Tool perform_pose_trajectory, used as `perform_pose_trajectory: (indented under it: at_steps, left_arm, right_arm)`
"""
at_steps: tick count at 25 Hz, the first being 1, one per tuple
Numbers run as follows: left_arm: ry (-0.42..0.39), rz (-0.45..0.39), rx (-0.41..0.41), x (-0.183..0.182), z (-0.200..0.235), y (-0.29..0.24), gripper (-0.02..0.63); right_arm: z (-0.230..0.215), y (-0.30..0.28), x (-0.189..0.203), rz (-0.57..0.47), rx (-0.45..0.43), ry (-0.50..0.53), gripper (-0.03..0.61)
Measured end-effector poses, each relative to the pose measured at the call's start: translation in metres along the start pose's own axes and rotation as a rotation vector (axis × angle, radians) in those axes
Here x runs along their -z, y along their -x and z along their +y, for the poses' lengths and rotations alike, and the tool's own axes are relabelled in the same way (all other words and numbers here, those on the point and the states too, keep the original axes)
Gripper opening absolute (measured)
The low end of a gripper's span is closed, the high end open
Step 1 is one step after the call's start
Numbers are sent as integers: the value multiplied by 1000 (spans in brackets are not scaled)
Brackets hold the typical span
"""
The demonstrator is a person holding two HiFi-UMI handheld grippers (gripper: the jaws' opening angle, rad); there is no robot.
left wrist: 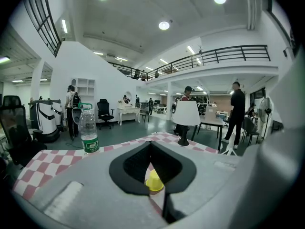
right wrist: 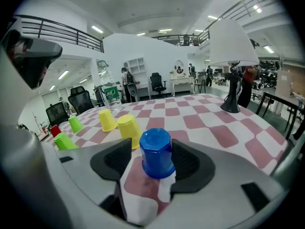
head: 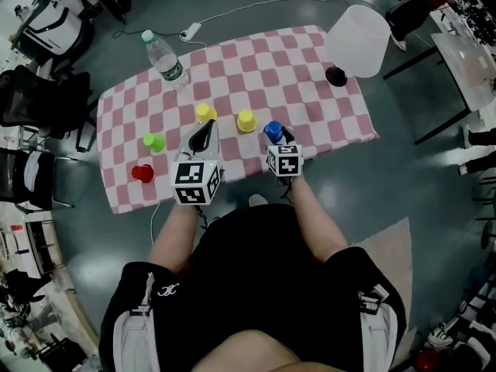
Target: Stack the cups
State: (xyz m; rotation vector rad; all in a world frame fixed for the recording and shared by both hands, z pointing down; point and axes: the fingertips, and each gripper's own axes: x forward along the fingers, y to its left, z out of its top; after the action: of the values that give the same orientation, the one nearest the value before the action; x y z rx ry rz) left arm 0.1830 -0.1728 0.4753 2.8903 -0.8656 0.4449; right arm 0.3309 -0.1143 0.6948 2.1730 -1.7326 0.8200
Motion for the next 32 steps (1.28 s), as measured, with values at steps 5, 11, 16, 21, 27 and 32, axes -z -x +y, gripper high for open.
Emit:
perform_pose_trajectory:
  at_steps: [5, 11, 16, 21, 27, 32]
  left_arm:
    - [7, 1, -23, 1, 9, 2, 15]
    - [12, -8, -34, 0, 16, 7, 15]
    - [18, -9, -23, 3, 18, 11, 15]
    - [25, -13, -4, 5, 21, 20, 15]
    - [36, -16, 10, 11, 31, 42, 15]
    - [50, -13, -8, 19, 52, 67, 15]
  right_arm:
    - [-2, -9, 3, 22, 35, 63, 237]
    - [-2, -7, -5, 0, 63, 95, 212]
    - [2, 8, -20, -37, 74, 86, 210]
    - [17, 29, -36, -52, 67, 134, 210]
    - [52, 54, -48, -91, 35, 133, 209]
    - [90, 62, -49, -106, -11, 132, 209]
